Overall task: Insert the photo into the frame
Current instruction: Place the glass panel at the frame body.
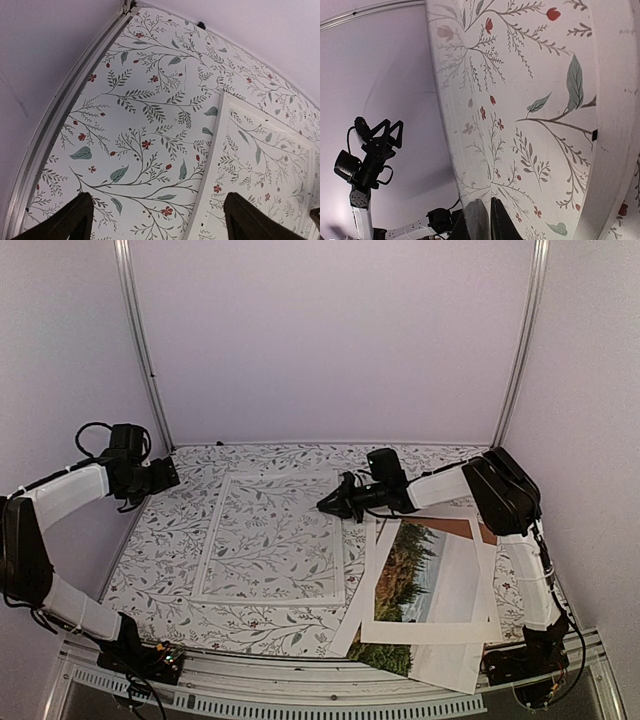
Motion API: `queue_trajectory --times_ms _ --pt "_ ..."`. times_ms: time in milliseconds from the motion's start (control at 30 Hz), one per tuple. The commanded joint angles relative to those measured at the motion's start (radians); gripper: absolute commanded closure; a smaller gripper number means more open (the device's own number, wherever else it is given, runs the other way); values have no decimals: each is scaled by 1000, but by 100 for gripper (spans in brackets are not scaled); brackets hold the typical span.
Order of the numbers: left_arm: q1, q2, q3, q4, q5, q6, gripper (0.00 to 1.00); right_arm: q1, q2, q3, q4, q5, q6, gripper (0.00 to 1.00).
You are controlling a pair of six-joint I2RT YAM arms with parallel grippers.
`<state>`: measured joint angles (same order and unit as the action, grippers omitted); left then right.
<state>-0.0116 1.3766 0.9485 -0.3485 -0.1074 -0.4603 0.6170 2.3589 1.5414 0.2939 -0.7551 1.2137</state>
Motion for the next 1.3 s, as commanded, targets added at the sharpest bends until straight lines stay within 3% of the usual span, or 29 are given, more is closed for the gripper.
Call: queue_trajectory --times_ms 0,333,500,1267 --pt "-11 -5 -14 24 11 5 7 7 -53 -4 -48 -38 -69 87" --pt "-14 -15 -19 20 10 11 7 7 -25 85 -213 -111 -218 92" --pt "-16 -11 -20 24 21 10 7 7 -18 100 -231 -134 -252 100" --pt "-56 25 -64 63 52 -13 7 5 -97 36 31 -211 -69 100"
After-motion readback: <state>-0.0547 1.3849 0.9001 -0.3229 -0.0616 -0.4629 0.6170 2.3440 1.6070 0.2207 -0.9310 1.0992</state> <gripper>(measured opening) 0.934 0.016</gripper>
